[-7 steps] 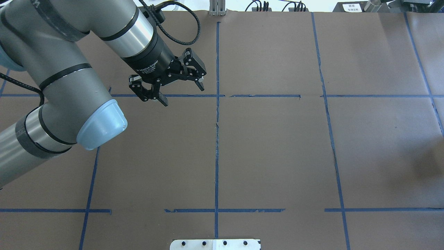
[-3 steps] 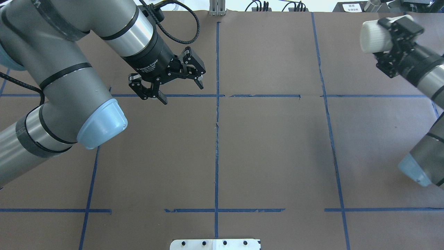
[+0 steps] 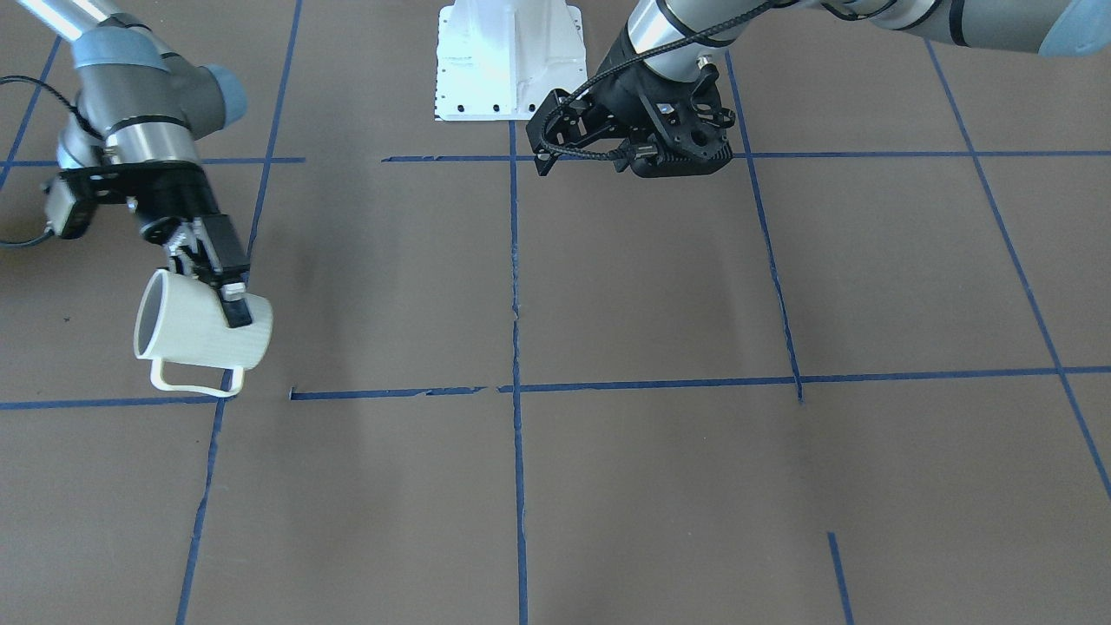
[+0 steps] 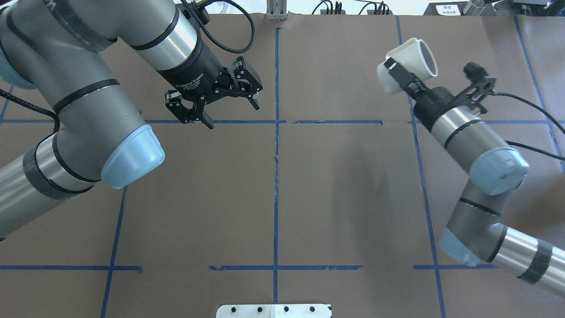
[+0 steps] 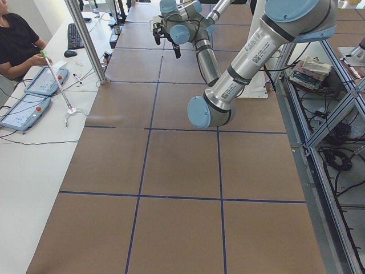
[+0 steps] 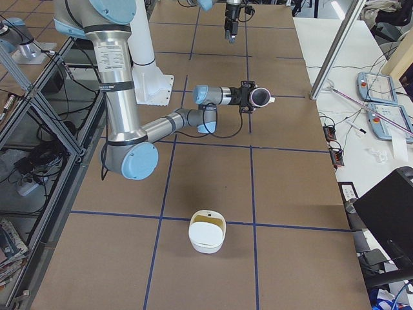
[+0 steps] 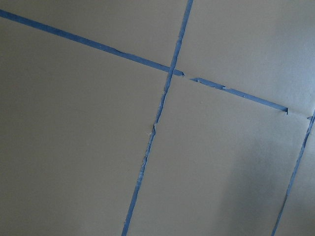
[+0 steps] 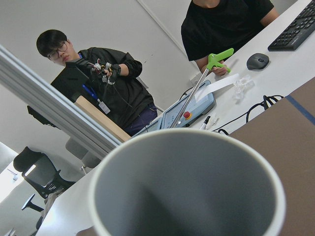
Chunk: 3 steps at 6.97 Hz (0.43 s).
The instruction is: Left arm hands cup to right arm to dump lemon
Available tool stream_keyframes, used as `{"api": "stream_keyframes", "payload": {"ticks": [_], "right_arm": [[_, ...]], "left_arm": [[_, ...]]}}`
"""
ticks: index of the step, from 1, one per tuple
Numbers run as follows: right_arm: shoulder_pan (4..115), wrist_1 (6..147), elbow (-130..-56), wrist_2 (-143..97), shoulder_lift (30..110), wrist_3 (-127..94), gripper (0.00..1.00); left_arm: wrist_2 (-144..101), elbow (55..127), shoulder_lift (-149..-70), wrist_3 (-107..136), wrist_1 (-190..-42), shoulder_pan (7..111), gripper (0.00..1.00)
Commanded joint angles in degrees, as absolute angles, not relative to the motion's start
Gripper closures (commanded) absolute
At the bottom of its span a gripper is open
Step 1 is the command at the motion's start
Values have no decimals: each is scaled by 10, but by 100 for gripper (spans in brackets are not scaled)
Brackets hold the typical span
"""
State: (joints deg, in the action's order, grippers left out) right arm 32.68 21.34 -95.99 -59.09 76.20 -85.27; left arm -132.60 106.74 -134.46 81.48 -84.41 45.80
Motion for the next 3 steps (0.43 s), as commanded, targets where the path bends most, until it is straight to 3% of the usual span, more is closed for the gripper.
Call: {"api": "stream_keyframes", "payload": {"ticks": [1,3], "right_arm": [[263,316,-959,-542,682,-761,98],[223,355,-959,-517,672,-631,99]], "left_arm": [[-1305,1057,-1352,813,-849,458,0],[-1276,1049,-1365,812,-849,458,0]]}}
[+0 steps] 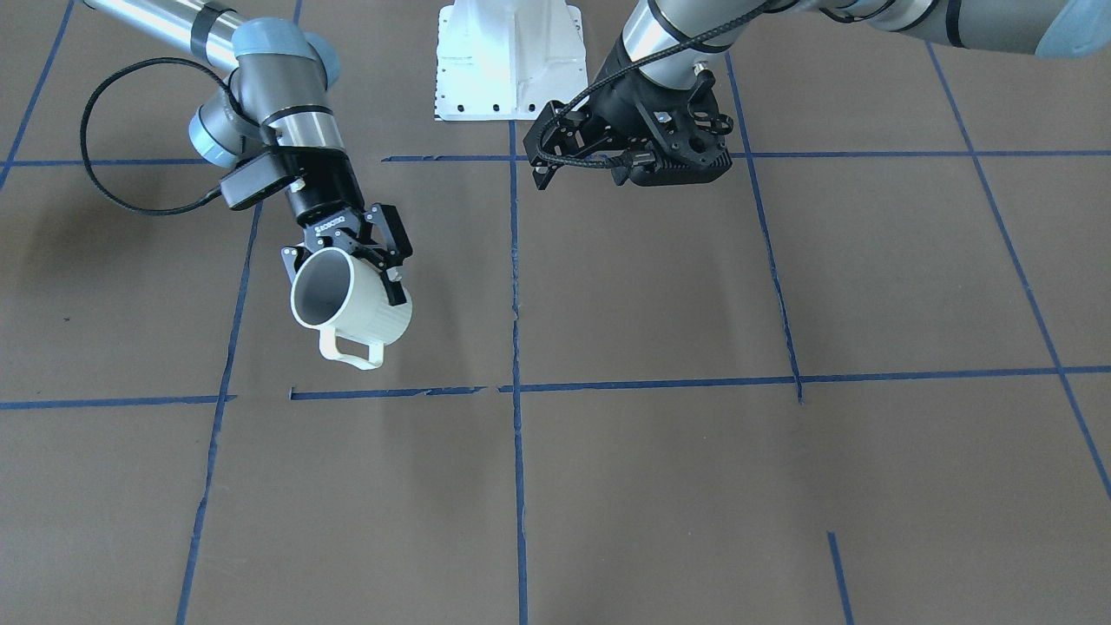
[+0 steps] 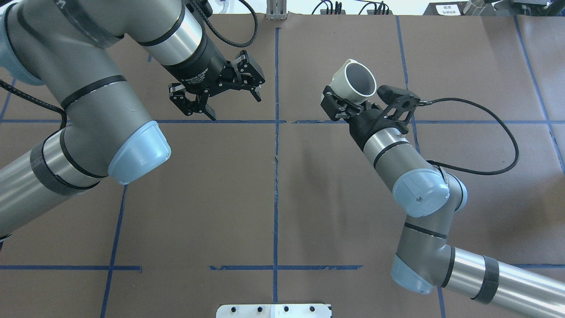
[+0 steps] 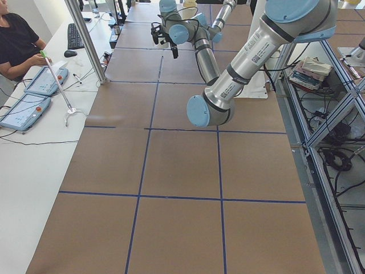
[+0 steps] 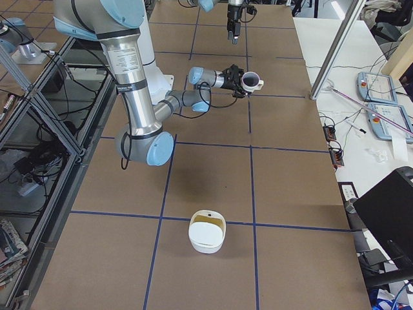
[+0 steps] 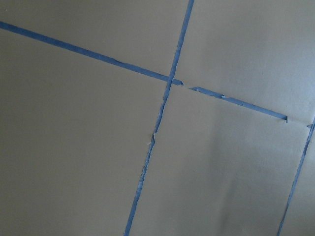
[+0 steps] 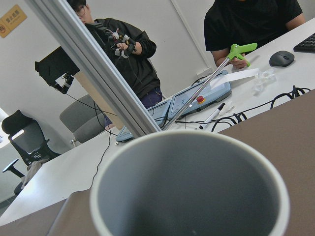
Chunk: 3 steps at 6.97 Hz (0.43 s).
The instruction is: Left arm hands cup to right arm to dump lemon
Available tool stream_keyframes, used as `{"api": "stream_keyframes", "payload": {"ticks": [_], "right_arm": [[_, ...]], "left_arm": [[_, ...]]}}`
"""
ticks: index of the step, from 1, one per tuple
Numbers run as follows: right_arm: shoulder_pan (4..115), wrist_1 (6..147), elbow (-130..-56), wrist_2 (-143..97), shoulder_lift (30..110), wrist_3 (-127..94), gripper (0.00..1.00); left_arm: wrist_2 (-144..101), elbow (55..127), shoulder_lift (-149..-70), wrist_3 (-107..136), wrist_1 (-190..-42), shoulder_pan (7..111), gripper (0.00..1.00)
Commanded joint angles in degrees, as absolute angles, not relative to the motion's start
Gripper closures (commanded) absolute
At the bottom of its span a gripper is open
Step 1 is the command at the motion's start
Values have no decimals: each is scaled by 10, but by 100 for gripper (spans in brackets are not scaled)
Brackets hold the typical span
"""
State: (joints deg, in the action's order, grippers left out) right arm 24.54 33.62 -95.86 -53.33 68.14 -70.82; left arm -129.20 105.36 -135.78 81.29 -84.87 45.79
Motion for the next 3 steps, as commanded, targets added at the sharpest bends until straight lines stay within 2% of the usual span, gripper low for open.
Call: {"api": "stream_keyframes", "payload": {"ticks": [1,2,3], "right_arm": [[204,368,-950,-499,671,-552,97],[195,414,-950,-487,651,-508,95],[178,458,-949,-446,632,-505,95]], "left_arm": [[-1271,1001,-1401,811,-849,457,0],[-1270,958,-1438,814,-848,456,0],[-1269,945,-1449,813,-848,454,0]]}}
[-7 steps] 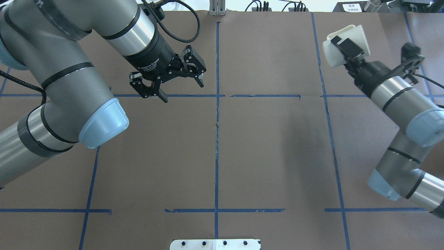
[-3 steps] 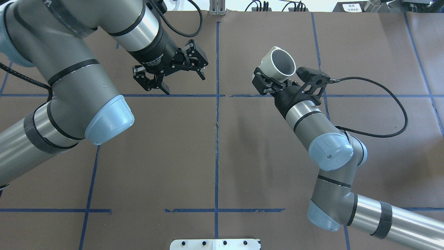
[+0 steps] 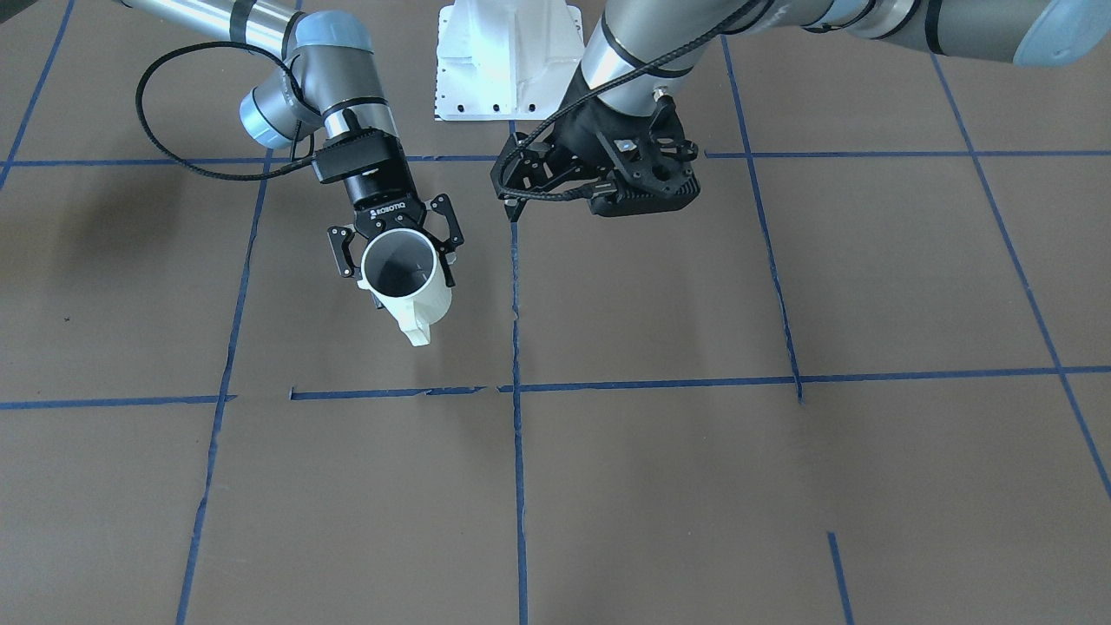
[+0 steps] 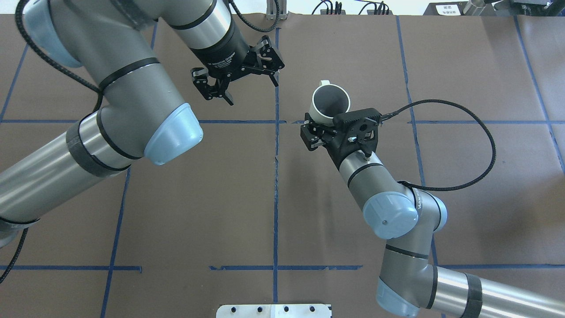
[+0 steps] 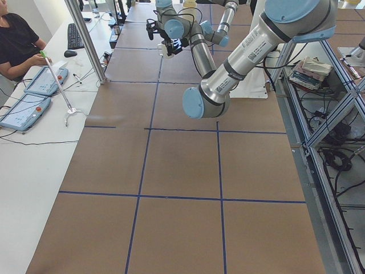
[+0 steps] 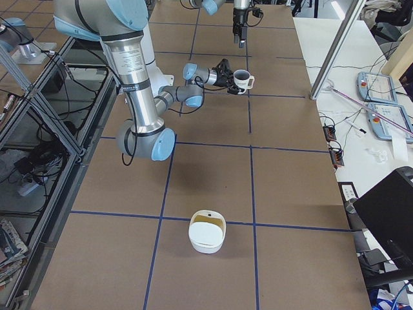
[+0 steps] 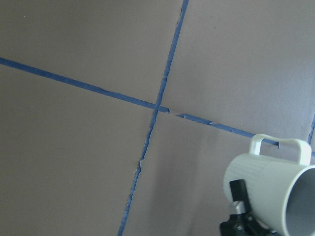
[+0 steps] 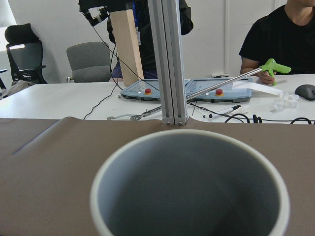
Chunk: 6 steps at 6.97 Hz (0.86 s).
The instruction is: Left arm hands cup to right arm to dump lemon
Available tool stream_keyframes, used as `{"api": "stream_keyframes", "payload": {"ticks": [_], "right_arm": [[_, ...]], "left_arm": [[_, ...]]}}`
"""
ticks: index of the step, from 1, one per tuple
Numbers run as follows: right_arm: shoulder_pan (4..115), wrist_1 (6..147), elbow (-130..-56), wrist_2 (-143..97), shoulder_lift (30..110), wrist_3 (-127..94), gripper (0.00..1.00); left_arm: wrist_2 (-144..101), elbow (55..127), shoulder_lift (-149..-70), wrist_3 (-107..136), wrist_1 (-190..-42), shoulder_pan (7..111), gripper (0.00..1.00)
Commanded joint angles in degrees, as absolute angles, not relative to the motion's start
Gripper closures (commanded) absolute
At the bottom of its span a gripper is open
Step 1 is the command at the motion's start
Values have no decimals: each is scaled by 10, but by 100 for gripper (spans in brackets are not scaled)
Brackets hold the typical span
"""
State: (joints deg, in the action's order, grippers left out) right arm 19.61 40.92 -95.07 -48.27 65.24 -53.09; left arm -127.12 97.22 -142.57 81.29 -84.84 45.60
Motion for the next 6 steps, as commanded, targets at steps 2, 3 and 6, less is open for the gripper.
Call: {"api": "stream_keyframes", "payload": {"ticks": [2,3,6], "right_arm": [[159,508,-949,-416,596,-458,92],[159,510,-948,-410,587,-456,92],[160,514,-944,-409,578,-456,90]], "left_arm": [[-1269,875,-1493,813,-844,451,0],[-1267,872,-1492,814,-844,433,0],[-1261,881,-1478,813,-842,417,15]]}}
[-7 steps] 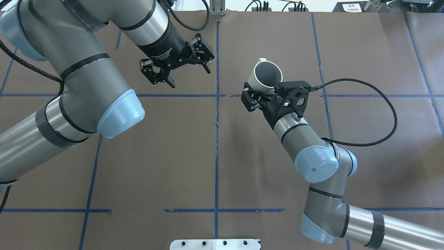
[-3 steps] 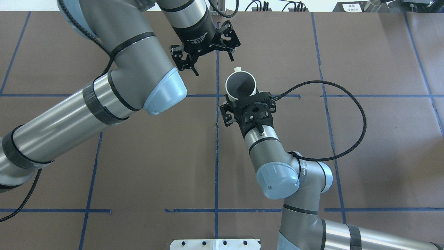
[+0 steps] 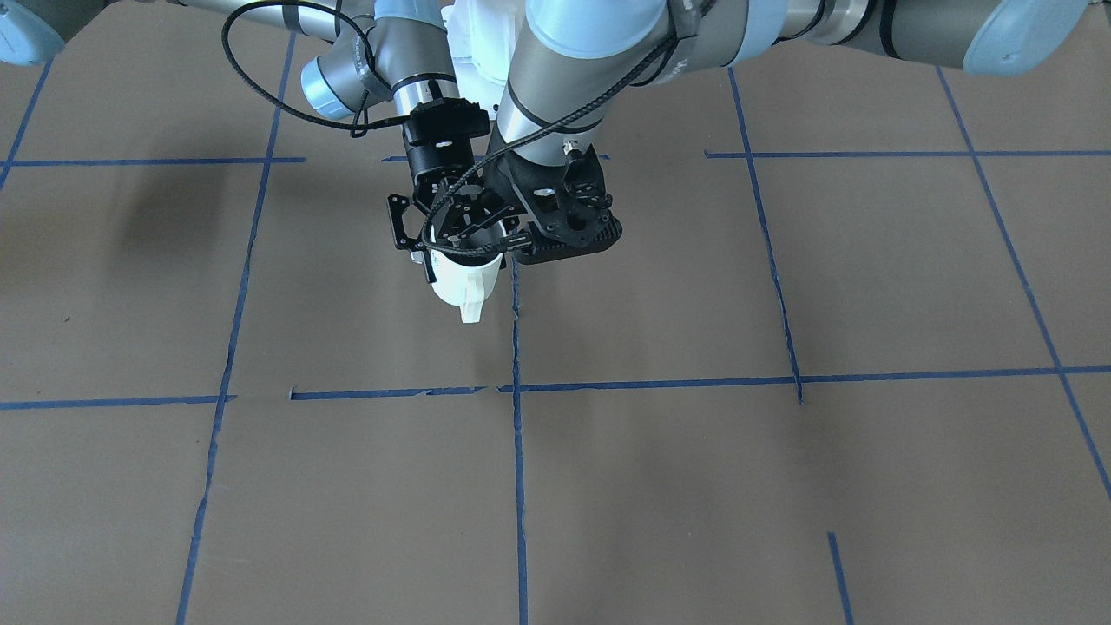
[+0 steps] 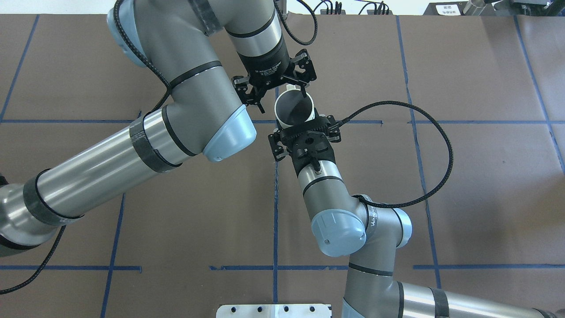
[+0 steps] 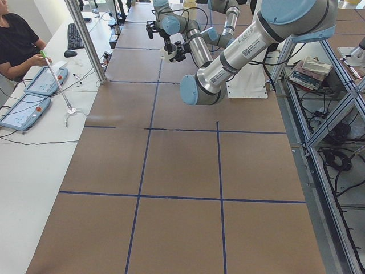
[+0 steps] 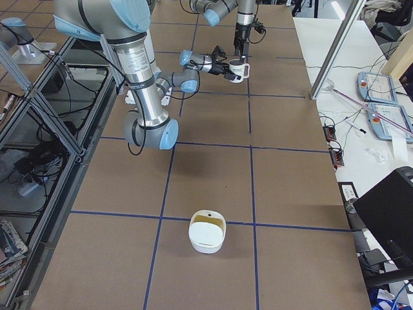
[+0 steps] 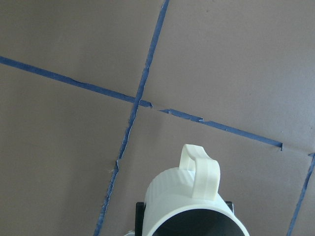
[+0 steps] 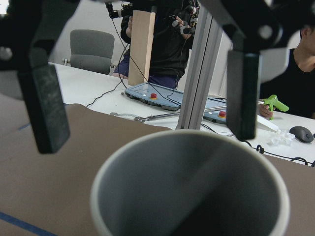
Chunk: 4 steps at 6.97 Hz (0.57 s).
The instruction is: Left arm hands cup to right arm to dump lemon
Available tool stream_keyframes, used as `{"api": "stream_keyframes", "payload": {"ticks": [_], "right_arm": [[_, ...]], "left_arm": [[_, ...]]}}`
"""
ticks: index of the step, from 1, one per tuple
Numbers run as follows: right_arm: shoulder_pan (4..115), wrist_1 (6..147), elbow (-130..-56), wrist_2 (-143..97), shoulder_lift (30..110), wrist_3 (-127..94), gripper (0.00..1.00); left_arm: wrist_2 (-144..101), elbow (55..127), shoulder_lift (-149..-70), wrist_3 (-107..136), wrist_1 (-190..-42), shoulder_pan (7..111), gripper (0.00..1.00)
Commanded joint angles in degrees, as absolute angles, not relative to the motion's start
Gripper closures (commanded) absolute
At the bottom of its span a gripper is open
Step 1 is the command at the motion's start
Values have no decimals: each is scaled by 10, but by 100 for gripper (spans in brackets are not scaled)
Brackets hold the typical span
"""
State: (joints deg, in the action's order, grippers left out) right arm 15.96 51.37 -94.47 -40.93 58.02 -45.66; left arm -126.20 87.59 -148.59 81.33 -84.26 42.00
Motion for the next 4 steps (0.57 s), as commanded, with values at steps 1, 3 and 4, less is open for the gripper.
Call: {"api": "stream_keyframes", "payload": {"ticks": [1,3,4], "right_arm": [[163,515,-944,-409,578,-456,90],[168,514,-944,-409,575,-455,90],[168,513,-944,-409,575,-456,88]], "left_arm": [[-1262,885,-1476,813,-842,417,17],[-1262,889,-1471,814,-841,417,28],[-1263,890,-1471,814,-841,417,43]]}}
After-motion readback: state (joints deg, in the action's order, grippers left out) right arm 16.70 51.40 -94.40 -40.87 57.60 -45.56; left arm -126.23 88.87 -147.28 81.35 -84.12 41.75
